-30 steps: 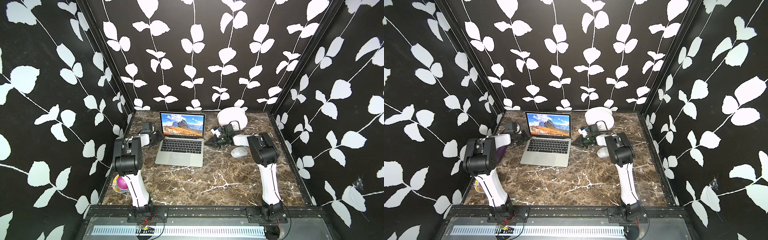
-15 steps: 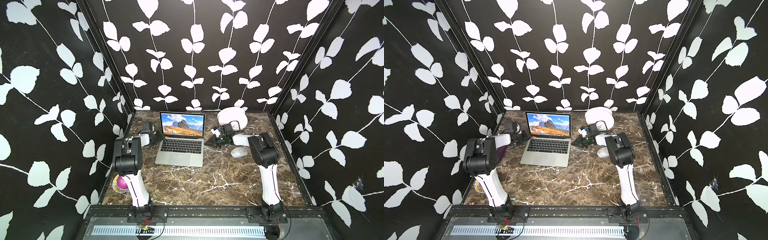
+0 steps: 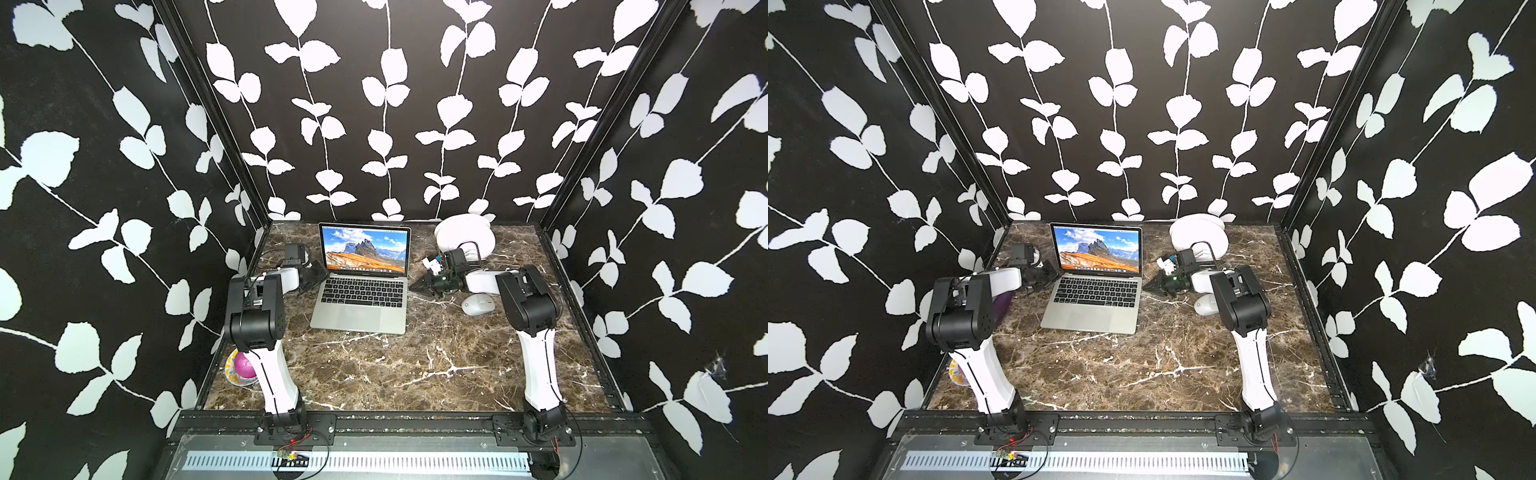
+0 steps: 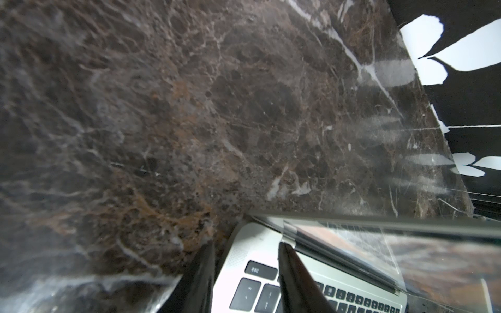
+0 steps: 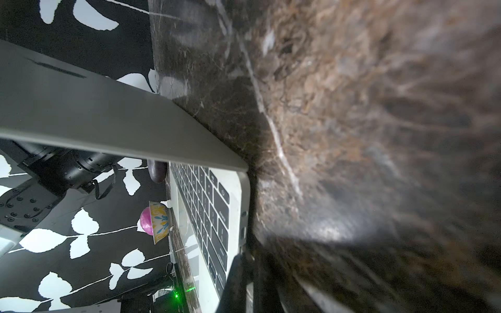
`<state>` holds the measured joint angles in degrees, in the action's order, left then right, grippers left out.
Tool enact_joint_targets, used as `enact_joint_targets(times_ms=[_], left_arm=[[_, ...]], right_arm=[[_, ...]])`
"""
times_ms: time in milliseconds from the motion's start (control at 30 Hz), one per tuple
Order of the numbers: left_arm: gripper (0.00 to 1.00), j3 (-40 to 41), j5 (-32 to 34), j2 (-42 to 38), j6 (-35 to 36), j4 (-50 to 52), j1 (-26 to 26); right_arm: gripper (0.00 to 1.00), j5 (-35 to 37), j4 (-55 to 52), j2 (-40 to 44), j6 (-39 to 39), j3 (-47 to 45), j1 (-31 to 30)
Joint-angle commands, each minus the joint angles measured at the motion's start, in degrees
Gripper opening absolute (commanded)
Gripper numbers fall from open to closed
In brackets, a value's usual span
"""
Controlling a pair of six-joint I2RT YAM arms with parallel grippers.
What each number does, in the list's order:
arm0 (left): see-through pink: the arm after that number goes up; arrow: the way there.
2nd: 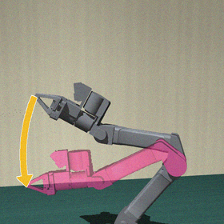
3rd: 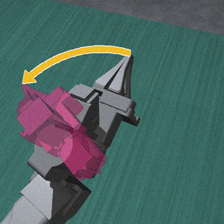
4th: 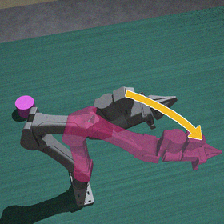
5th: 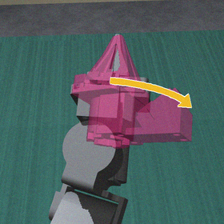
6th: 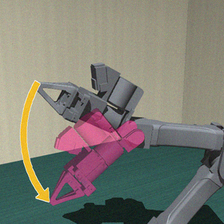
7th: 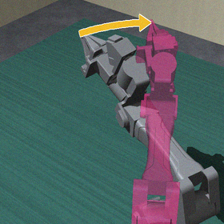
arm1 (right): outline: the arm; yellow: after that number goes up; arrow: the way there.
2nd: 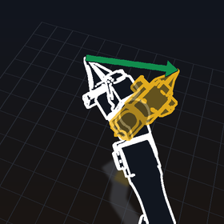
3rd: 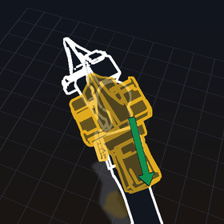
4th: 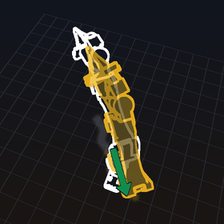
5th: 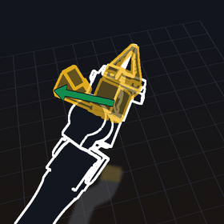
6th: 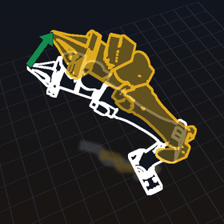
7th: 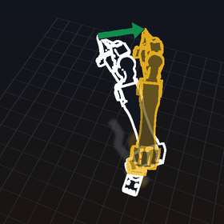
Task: Insert the wireless mouse receiver into the laptop
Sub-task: Insert the USB plug into the USB port.
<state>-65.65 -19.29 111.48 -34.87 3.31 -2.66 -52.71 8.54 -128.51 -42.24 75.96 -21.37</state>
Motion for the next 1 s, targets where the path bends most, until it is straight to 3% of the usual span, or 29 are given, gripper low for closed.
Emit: enact_joint_targets(times_ms=[0,967], left_arm=[[0.41,1.0,-2.3,2.3,0.3,7.8,1.1],[0.41,1.0,-2.3,2.1,0.6,8.0,1.1]], right_arm=[[0.00,4.3,-3.6,-3.2,-1.6,-3.7,-1.5],[0.00,3.1,1.0,-2.9,-3.4,-6.2,0.4]])
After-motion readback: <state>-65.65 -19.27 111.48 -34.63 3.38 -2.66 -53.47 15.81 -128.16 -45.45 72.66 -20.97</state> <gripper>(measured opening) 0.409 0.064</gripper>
